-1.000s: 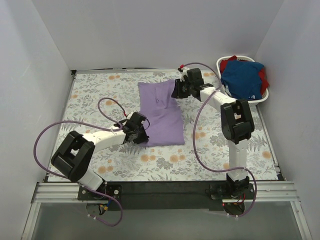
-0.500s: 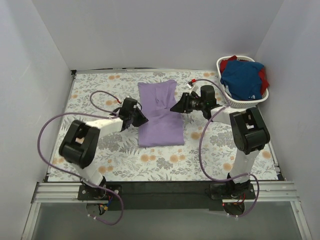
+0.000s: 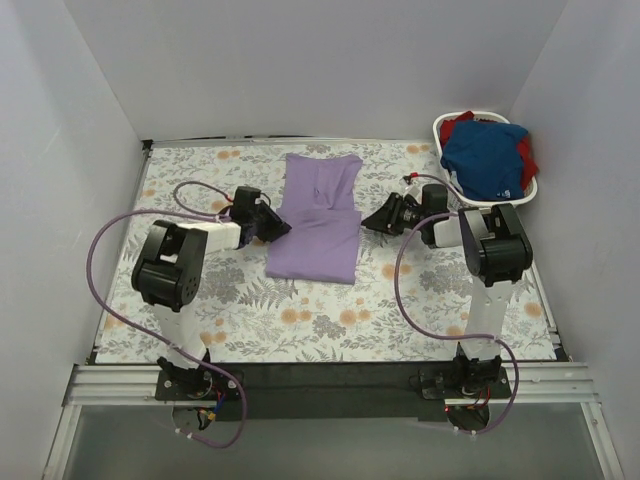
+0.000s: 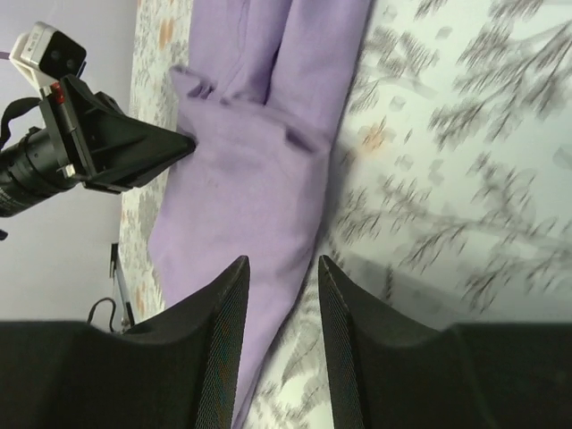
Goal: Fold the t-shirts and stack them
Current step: Fold the tshirt
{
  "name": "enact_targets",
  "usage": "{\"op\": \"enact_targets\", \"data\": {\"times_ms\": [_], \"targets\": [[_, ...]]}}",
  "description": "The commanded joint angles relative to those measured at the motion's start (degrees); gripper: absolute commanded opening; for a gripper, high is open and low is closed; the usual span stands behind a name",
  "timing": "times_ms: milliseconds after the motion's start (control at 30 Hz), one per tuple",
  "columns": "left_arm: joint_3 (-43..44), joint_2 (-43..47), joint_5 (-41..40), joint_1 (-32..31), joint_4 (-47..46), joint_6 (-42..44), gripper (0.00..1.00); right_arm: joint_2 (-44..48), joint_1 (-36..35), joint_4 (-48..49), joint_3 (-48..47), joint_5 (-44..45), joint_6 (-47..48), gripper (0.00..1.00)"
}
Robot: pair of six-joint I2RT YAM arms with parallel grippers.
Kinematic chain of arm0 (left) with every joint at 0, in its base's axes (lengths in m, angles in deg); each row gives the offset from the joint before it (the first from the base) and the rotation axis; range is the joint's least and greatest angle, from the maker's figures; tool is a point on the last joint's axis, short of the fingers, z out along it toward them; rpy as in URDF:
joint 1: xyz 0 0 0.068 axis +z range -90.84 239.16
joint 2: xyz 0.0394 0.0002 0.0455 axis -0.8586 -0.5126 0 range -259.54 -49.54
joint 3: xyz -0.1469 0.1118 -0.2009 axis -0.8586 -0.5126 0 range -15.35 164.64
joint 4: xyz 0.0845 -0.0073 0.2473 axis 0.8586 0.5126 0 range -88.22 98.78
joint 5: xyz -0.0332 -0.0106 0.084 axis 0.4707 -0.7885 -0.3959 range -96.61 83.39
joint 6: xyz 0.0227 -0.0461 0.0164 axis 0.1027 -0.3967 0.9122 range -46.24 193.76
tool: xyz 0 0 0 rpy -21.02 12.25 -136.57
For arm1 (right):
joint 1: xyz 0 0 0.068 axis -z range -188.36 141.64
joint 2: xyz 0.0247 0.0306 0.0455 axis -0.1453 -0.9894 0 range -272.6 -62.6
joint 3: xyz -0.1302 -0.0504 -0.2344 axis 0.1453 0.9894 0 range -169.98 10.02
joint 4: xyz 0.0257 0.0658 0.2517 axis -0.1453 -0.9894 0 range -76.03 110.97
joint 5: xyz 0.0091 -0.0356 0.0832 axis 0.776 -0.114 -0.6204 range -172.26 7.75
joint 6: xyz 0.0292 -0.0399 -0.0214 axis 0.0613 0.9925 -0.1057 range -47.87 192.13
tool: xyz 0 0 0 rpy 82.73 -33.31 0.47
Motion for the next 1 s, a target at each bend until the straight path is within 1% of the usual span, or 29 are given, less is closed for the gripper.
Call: {"op": "enact_targets", "data": {"times_ms": [0,33,100,133,200,233,267,333,400,433,467,500,533,600,667,767,800,833,900,933,967], "targets": [[-6.3,9.7,-0.5,-0.1,4.5,0.4,0.19,9.5,-1.8,3.0,5.7,-0.6,-1.4,0.44],[-8.0,14.6,-0.5,-0.9,4.7,0.3,0.21,13.3,-2.6,3.5,7.1,-0.6,-1.7,0.44],[-12.2,19.2,0.0,-1.6,5.1,0.2,0.22,16.8,-5.6,4.2,11.0,-0.7,-2.6,0.44],[-13.5,22.9,0.2,-1.8,5.1,0.0,0.22,19.6,-6.7,4.6,12.1,-0.6,-3.6,0.44],[-17.6,26.0,0.3,-2.1,5.2,0.2,0.22,21.6,-10.5,7.1,15.8,-0.8,-5.2,0.45],[-18.8,27.7,0.0,-2.3,5.2,0.0,0.22,22.3,-13.0,8.5,17.1,-0.7,-7.8,0.46],[-20.2,28.0,0.2,-2.4,5.2,0.0,0.22,22.2,-14.4,11.8,18.1,-0.8,-9.0,0.46],[-22.7,27.4,0.7,-2.3,5.2,0.0,0.20,20.0,-16.5,14.8,20.6,-0.7,-11.9,0.46],[-24.1,25.4,0.7,-2.3,6.8,-0.1,0.18,17.2,-18.2,20.9,22.4,-0.3,-14.2,0.46],[-24.7,24.8,0.3,-2.3,6.7,-0.3,0.17,13.7,-18.4,23.1,24.0,-0.2,-15.4,0.46],[-25.1,23.9,-1.1,-2.3,6.8,-0.5,0.16,11.8,-18.2,25.3,25.1,-0.1,-17.6,0.46],[-25.6,23.6,-1.8,-2.3,7.3,-0.9,0.15,10.0,-18.1,29.5,25.8,0.6,-18.4,0.45],[-26.1,23.4,-2.6,-2.2,7.8,-1.1,0.15,7.0,-17.4,30.8,27.7,1.1,-18.9,0.45],[-26.2,23.5,-4.5,-2.2,10.4,-1.4,0.14,4.7,-16.6,33.5,29.6,2.2,-20.4,0.45],[-26.2,24.0,-5.2,-2.2,13.0,-2.2,0.14,3.7,-14.9,33.6,32.8,2.9,-20.8,0.45],[-28.1,28.2,-4.8,-2.2,15.6,-2.8,0.15,6.7,-13.3,30.1,35.3,3.8,-19.0,0.45],[-28.5,29.9,-5.1,-2.2,16.6,-2.8,0.16,8.3,-13.1,27.2,35.6,4.2,-16.1,0.45],[-28.6,33.6,-5.4,-2.3,17.4,-2.2,0.19,11.9,-13.2,20.9,35.5,4.5,-14.3,0.45],[-28.0,37.4,-7.4,-2.5,20.3,-1.1,0.22,16.3,-13.4,12.4,34.1,7.0,-9.8,0.45],[-27.5,40.6,-8.4,-2.5,21.7,0.2,0.26,20.7,-13.6,4.0,33.2,8.2,-5.6,0.45],[-25.7,41.9,-9.2,-2.7,23.3,1.0,0.28,22.6,-13.6,-0.3,32.5,9.4,-3.6,0.45]]}}
